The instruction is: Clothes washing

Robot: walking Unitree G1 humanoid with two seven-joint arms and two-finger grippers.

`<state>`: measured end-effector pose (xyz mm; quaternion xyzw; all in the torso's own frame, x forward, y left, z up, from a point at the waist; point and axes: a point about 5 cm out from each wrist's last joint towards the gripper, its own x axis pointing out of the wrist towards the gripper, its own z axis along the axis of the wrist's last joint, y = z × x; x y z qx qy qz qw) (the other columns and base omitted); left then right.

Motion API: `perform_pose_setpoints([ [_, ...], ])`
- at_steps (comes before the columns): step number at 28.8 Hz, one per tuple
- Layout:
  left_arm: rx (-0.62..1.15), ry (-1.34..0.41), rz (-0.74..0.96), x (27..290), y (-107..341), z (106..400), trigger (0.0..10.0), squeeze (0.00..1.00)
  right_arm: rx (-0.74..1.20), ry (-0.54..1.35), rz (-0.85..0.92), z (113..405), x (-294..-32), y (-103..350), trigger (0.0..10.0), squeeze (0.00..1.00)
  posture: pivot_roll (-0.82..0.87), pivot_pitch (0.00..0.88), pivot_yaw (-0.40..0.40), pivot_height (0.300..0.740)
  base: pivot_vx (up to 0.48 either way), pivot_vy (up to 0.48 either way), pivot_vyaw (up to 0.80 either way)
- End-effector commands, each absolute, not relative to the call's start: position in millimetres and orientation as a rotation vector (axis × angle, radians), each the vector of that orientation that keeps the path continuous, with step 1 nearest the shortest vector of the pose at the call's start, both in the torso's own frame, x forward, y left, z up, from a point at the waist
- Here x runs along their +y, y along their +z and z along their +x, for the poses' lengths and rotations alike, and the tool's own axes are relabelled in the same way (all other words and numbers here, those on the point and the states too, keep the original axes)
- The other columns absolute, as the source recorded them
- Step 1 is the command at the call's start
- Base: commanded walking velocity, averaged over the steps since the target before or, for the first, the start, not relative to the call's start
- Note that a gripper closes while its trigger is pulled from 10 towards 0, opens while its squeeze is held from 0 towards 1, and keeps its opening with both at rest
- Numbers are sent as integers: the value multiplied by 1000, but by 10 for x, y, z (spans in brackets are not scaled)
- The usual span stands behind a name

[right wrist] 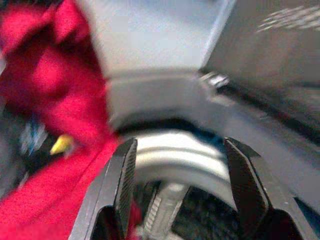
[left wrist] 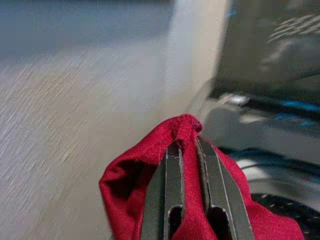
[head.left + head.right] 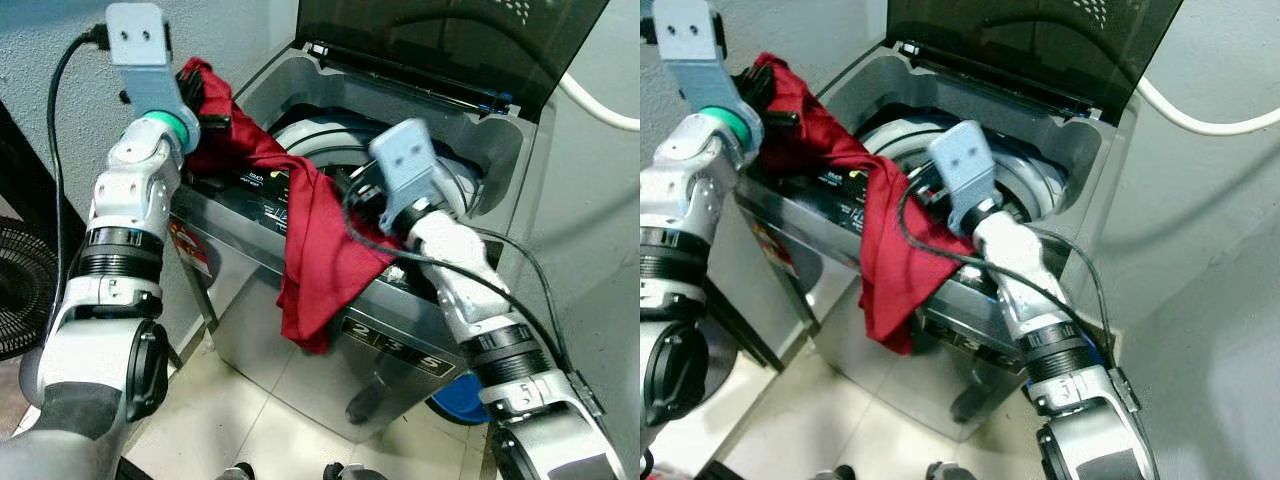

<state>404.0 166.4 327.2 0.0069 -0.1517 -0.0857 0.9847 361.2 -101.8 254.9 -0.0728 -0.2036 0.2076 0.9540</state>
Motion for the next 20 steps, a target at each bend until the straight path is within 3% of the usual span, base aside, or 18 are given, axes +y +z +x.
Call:
perform_pose_setpoints([
  [1,-344,-263,40,1590,3309,4020,10000,1000,-428,397,-71,3561,-1061,2527,10000,0,-17,100,7,740,0,0,0],
  [8,-405,-570,62,1307,3295,3861,10000,1000,-449,427,-10,3428,-1056,2495,10000,0,-14,96,10,740,0,0,0],
  [11,-394,-754,101,1136,3199,3679,10000,1000,-450,603,-114,3262,-1010,2435,10000,0,-11,96,16,740,0,0,0],
  [13,-399,-766,111,1121,3178,3622,10000,1000,-442,669,-162,3196,-1011,2409,10000,0,-12,96,20,740,0,0,0],
  [14,-417,-739,140,1128,3161,3564,10000,0,-426,746,-226,3117,-1030,2371,10000,0,-11,97,22,740,0,0,0],
  [20,-460,-664,284,1126,3090,3336,10000,0,-367,843,-416,3006,-1096,2230,10000,0,-3,97,25,740,0,0,0],
])
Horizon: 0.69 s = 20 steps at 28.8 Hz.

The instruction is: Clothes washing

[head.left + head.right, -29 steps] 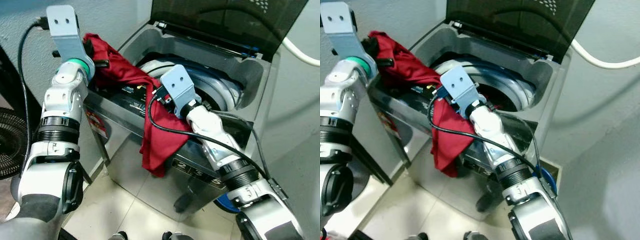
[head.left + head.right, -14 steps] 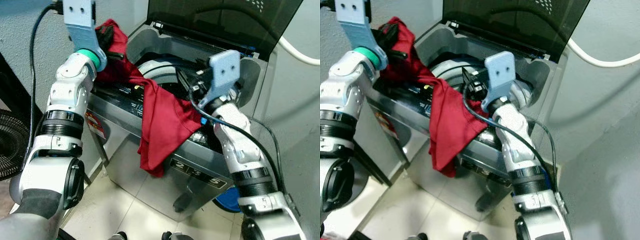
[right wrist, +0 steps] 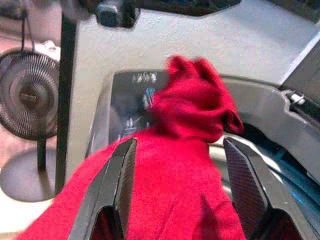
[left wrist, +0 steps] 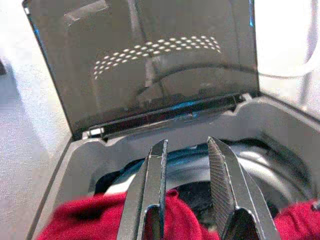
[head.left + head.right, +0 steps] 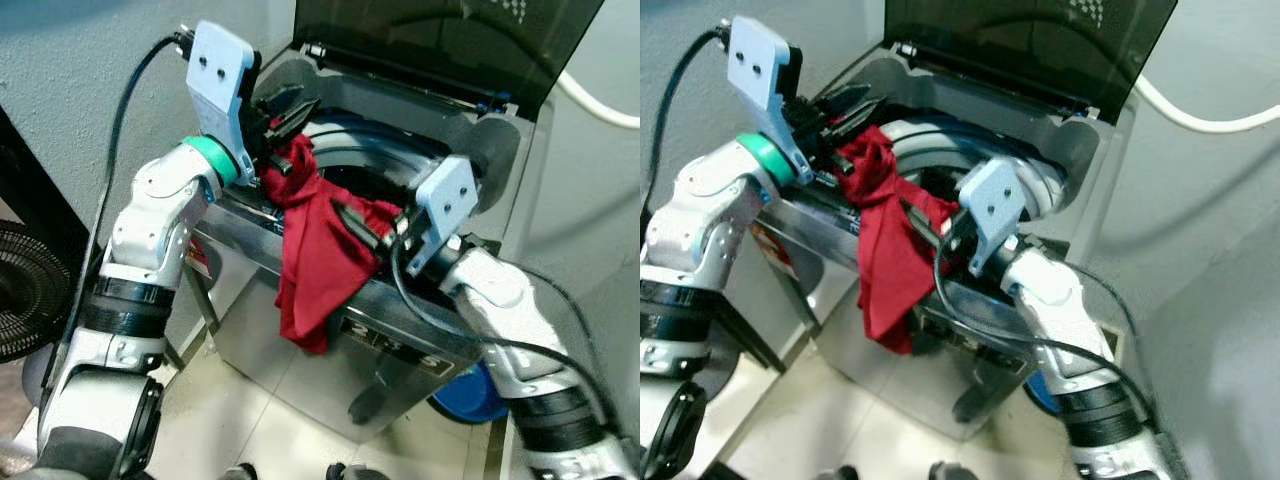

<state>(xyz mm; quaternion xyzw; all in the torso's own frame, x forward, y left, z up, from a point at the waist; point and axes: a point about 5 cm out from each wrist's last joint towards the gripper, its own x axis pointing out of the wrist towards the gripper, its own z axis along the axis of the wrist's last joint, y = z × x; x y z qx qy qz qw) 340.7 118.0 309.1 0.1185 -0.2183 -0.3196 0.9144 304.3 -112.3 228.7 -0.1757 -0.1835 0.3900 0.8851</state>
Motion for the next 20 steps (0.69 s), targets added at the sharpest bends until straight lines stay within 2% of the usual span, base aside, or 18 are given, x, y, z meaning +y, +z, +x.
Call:
perform_pose_setpoints([
  [1,-460,-664,284,1126,3090,3336,10000,0,-367,843,-416,3006,-1096,2230,10000,0,-3,97,25,740,0,0,0],
  [6,-466,-783,275,959,3076,3090,10000,0,-331,840,-526,3034,-1032,2093,10000,0,18,87,28,740,0,0,0],
  [14,-446,-780,241,911,3034,3073,10000,0,-308,811,-568,3058,-998,2036,10000,0,7,91,26,740,0,0,0],
  [20,-436,-769,218,900,3044,3061,10000,0,-241,777,-644,3081,-1089,1966,10000,0,-1,97,23,740,0,0,0],
])
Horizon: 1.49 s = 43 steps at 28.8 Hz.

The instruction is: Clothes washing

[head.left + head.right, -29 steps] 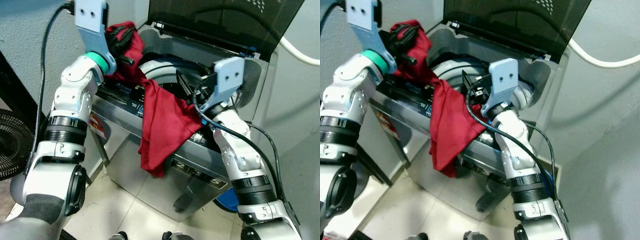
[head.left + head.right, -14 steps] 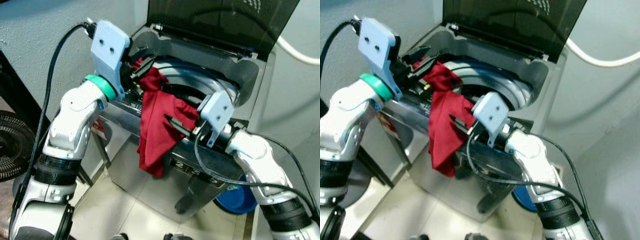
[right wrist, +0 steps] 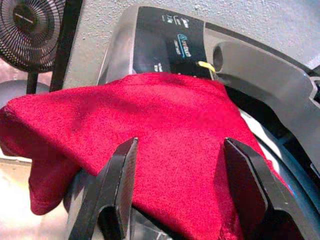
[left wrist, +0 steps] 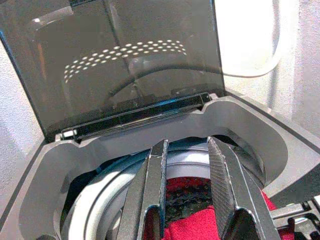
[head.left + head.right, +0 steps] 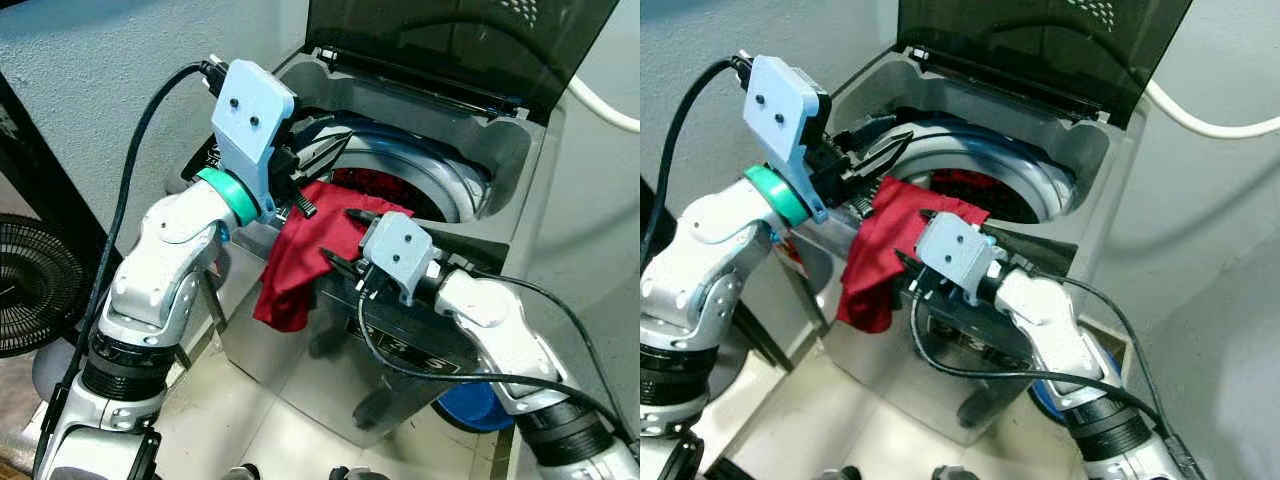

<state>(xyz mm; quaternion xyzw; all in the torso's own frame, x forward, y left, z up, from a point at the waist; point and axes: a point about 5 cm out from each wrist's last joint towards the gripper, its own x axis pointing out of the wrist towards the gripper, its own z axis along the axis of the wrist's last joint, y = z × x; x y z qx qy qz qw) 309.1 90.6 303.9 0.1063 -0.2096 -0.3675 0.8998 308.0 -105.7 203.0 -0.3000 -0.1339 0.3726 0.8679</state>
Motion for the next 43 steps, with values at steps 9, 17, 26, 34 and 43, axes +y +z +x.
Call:
perform_pose_setpoints([
  [9,-434,-748,215,930,3047,3044,10000,0,-219,775,-677,3105,-1146,1974,667,0,-5,102,18,740,0,0,0],
  [17,-423,-738,211,940,3043,3025,10000,0,-217,778,-679,3116,-1140,1975,0,0,-7,110,15,740,0,0,0],
  [26,-408,-720,204,947,3031,3031,10000,0,-245,729,-631,3144,-1108,2014,0,0,-9,115,14,740,0,0,0],
  [34,-406,-707,193,943,3040,3030,10000,0,-491,394,-347,3368,-1106,2606,10000,0,-10,114,14,740,0,0,0],
  [43,-414,-704,183,916,3061,3016,10000,0,-508,-284,-508,3689,-1608,2909,10000,0,1,100,7,740,0,0,0],
])
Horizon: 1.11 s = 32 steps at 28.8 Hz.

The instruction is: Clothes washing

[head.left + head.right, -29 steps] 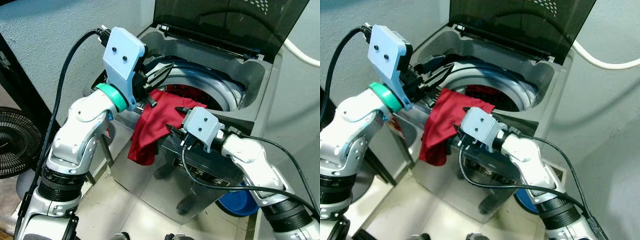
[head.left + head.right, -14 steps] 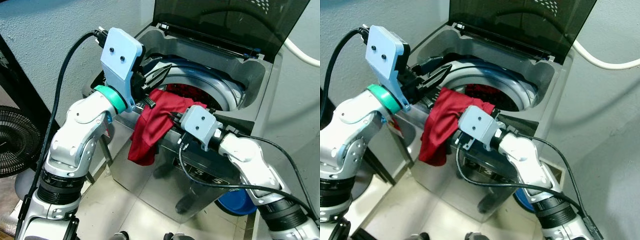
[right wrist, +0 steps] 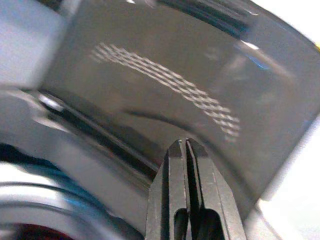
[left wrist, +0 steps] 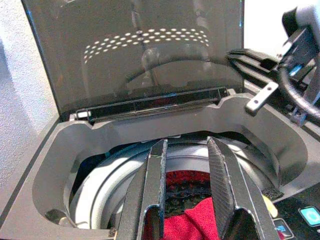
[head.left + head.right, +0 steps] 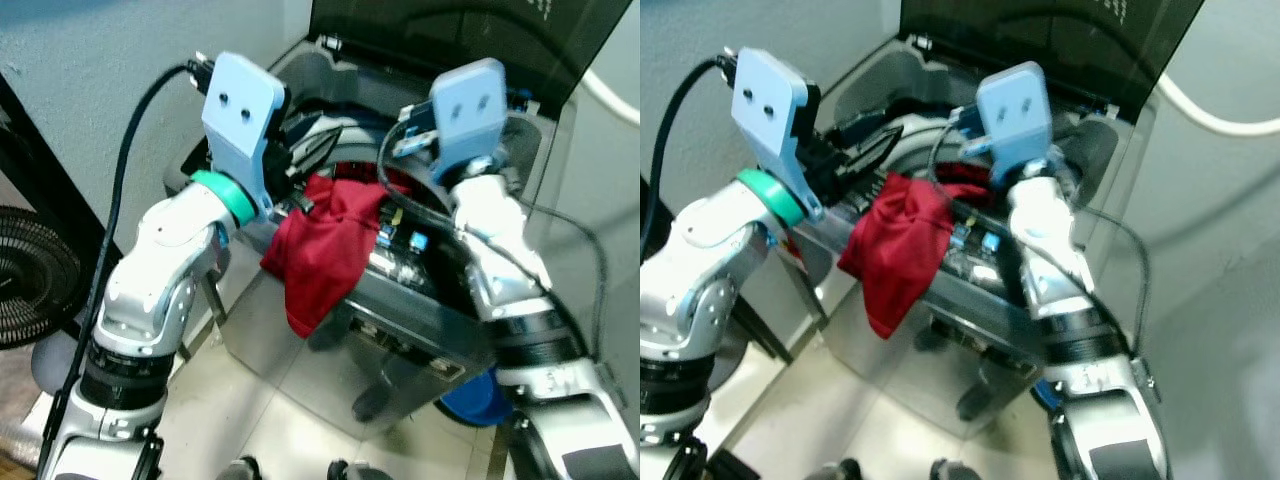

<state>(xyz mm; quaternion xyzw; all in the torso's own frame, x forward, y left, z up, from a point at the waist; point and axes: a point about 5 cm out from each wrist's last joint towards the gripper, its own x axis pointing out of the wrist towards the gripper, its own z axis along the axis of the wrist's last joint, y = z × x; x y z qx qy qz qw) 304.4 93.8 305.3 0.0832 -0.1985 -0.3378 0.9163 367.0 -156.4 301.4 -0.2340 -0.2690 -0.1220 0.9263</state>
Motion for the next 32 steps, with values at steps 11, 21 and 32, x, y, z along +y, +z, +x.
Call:
perform_pose_setpoints([
  [11,-408,-691,192,961,3058,3030,10000,0,-455,147,-223,3519,-1608,2634,10000,0,3,88,7,740,0,0,0],
  [21,-398,-644,210,1056,3080,3073,10000,0,-362,567,-239,3235,-1423,2443,10000,318,12,89,4,740,0,0,0],
  [32,-397,-610,227,1140,3105,3055,10000,0,-257,741,-319,3133,-1340,2224,10000,1000,33,95,-1,740,0,0,0],
])
